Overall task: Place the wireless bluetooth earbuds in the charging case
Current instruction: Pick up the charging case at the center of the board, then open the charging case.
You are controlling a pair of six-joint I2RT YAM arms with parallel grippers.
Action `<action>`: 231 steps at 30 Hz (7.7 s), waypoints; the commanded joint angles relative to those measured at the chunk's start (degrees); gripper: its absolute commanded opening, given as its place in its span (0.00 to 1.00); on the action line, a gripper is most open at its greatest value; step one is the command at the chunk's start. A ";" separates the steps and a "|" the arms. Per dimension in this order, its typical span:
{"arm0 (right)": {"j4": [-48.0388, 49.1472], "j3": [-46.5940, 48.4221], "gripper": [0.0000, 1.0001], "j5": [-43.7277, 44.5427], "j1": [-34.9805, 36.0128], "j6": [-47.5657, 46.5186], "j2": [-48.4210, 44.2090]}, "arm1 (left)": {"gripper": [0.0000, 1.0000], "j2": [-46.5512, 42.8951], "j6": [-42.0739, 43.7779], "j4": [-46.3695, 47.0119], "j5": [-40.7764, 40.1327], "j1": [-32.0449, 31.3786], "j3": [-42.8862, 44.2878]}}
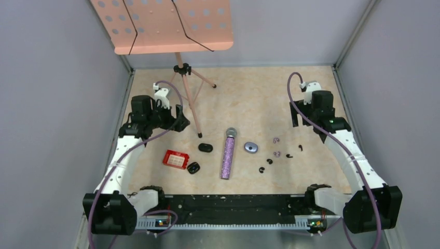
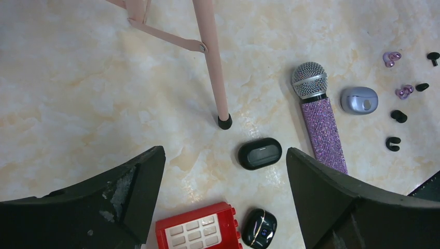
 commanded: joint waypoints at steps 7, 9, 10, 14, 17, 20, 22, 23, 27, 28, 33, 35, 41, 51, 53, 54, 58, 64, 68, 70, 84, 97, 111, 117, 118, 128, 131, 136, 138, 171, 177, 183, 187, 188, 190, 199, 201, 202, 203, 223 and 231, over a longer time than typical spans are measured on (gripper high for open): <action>-3.50 -0.80 0.94 -34.00 0.46 -16.11 -3.76 | 0.90 0.41 -0.90 0.97 2.34 -0.38 -0.50; -2.82 -1.88 0.92 -34.93 3.45 -16.91 -2.98 | 0.90 0.27 -0.49 0.13 3.02 -0.46 -0.08; -3.01 -1.78 0.91 -34.87 4.98 -17.51 -1.96 | 0.90 0.11 0.02 -0.38 3.17 -0.48 0.06; -2.55 -1.50 0.86 -35.37 9.58 -18.93 2.99 | 0.90 -0.85 1.02 -2.10 3.45 -0.48 0.24; -1.11 -1.66 0.84 -32.84 15.03 -19.32 7.03 | 0.90 -1.80 0.27 -2.69 3.45 -0.48 -0.42; 1.32 -3.25 0.85 -28.34 20.87 -20.47 9.44 | 0.90 -2.54 -0.76 -2.18 3.01 -0.48 -1.37; 2.82 -4.23 0.86 -26.27 23.73 -21.23 10.99 | 0.90 -2.59 -0.93 -1.55 2.19 -0.48 -1.81; 3.25 -4.44 0.87 -26.10 24.44 -21.20 11.78 | 0.90 -2.60 -2.48 -1.16 1.73 -0.48 -1.87; 5.29 -5.18 0.88 -24.64 26.23 -19.75 14.67 | 0.90 -2.18 -6.59 0.61 0.95 -0.48 -1.39; 5.53 -5.33 0.88 -24.24 26.73 -19.81 15.02 | 0.90 -2.08 -7.43 0.99 0.85 -0.43 -1.26; 6.94 -4.61 0.80 -22.31 28.74 -19.69 18.43 | 0.90 -1.92 -9.87 2.04 0.43 -0.39 -0.18; 7.57 -3.83 0.80 -22.48 29.20 -19.40 19.86 | 0.90 -1.82 -10.32 2.18 0.38 -0.39 0.07; 8.41 -2.86 0.79 -22.07 30.44 -19.76 22.34 | 0.90 -1.18 -10.40 2.30 -0.13 -0.39 0.35; 9.64 -3.72 0.71 -21.06 31.33 -20.50 24.32 | 0.90 -0.59 -11.27 3.33 0.43 -0.39 0.29; 10.03 -3.73 0.68 -21.10 31.46 -20.79 24.84 | 0.90 -0.19 -10.74 3.02 0.39 -0.39 0.84; 10.20 -3.74 0.66 -21.10 31.59 -21.11 25.06 | 0.90 0.14 -10.40 2.82 0.41 -0.39 1.14; 10.47 -3.71 0.49 -21.45 31.73 -22.58 25.23 | 0.87 1.38 -9.55 2.15 1.51 -0.52 2.39; 8.73 -3.73 0.33 -19.34 31.65 -27.09 18.44 | 0.86 2.23 -3.21 4.26 5.65 -5.89 2.55; 7.94 -2.14 0.29 -18.90 31.64 -29.88 10.59 | 0.86 3.12 -4.32 7.87 9.18 -10.48 3.72; 7.89 0.25 0.29 -18.65 31.66 -30.46 8.34 | 0.86 3.70 -6.85 11.30 11.30 -12.03 3.92; 24.90 8.39 0.28 -20.97 32.10 -35.43 5.60 | 0.84 18.63 -16.54 21.11 26.25 -17.00 21.01; 33.54 8.42 0.29 -15.78 34.22 -45.66 5.93 | 0.73 23.01 -20.21 27.54 29.37 -18.44 24.14; 37.15 8.90 0.29 -15.05 35.87 -50.71 7.58 | 0.59 25.31 -21.14 32.40 27.02 -20.85 26.27; 37.88 8.83 0.29 -15.34 35.89 -50.46 7.45 | 0.48 27.41 -22.39 34.16 27.79 -21.47 28.07; 38.00 8.71 0.29 -15.39 35.96 -50.46 7.46 | 0.45 27.52 -22.43 34.33 27.92 -21.55 28.14; 38.14 7.69 0.29 -15.26 35.94 -49.71 7.49 | 0.08 27.84 -22.40 35.47 29.10 -21.65 27.63; 36.12 7.85 0.44 -15.43 35.96 -47.91 7.87 | 0.00 27.49 -23.15 38.12 29.67 -21.66 26.06; 19.54 16.20 0.82 -16.60 34.65 -38.45 9.10 | 0.00 26.59 -22.51 41.21 30.39 -21.25 22.80; 10.24 20.94 0.85 -22.80 31.48 -32.90 8.98 | 0.00 25.38 -20.85 44.64 30.67 -21.09 19.57; -20.70 44.20 0.53 -54.84 25.70 -27.19 26.76 | 0.00 16.31 5.83 50.64 33.98 -22.10 2.29; -18.43 44.25 0.26 -52.53 25.84 -25.87 26.92 | 0.00 17.06 5.36 49.89 33.42 -22.27 2.81; -17.07 43.67 0.14 -49.96 25.93 -25.77 25.98 | 0.40 17.51 1.04 51.52 31.11 -22.45 1.82; -16.13 43.46 0.12 -48.90 25.93 -25.04 25.76 | 0.41 17.77 0.29 52.18 30.88 -22.43 1.58; -15.94 43.39 0.12 -48.71 25.89 -24.80 25.77 | 0.42 17.84 0.29 52.29 30.88 -22.41 1.65; -15.59 43.21 0.12 -48.39 25.93 -24.32 25.69 | 0.42 18.10 0.20 52.50 31.06 -22.54 1.75; -15.04 42.79 0.50 -46.95 25.92 -22.08 25.55 | 0.00 18.96 0.43 53.20 31.60 -22.67 1.76; -14.87 43.20 0.54 -46.84 25.93 -20.28 25.88 | 0.00 19.08 1.05 53.66 31.72 -22.72 1.31; -14.88 43.34 0.55 -46.72 25.93 -19.51 26.18 | 0.00 19.05 1.48 54.10 31.68 -22.72 0.99; -14.74 43.56 0.55 -46.45 25.88 -18.81 26.51 | 0.00 18.98 1.91 54.30 31.68 -22.76 0.78; -13.65 47.91 0.54 -47.03 22.19 -13.97 29.90 | 0.00 18.72 7.74 55.00 31.43 -23.48 -0.70; -14.44 48.42 0.56 -47.56 22.12 -14.06 28.21 | 0.00 19.10 0.94 55.41 27.43 -23.36 -1.67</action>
